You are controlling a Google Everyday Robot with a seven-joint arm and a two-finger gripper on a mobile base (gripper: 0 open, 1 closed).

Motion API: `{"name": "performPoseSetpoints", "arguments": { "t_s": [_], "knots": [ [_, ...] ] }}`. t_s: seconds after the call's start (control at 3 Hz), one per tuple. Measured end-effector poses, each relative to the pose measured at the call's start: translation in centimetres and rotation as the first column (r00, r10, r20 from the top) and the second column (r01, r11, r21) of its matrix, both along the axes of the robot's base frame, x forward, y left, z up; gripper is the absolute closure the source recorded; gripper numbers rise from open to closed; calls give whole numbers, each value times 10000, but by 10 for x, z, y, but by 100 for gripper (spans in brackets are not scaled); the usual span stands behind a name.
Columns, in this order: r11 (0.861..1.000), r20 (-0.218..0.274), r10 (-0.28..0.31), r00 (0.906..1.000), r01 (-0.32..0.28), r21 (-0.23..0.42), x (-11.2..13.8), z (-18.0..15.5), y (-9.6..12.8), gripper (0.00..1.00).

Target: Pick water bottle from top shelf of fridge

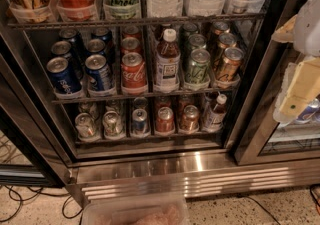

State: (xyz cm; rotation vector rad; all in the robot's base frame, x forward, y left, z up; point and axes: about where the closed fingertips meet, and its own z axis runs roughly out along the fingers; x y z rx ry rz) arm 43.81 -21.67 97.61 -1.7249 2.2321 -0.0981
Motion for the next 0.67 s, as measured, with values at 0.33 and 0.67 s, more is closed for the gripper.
{"name": "performPoseSetpoints", "arguments": {
  "t_s": [0.33,0.67],
  "knots": [
    [10000,1,0,10000,0,0,0,0,0,0],
    [9923,914,828,9924,-736,-998,0,5,8,0]
  ]
}}
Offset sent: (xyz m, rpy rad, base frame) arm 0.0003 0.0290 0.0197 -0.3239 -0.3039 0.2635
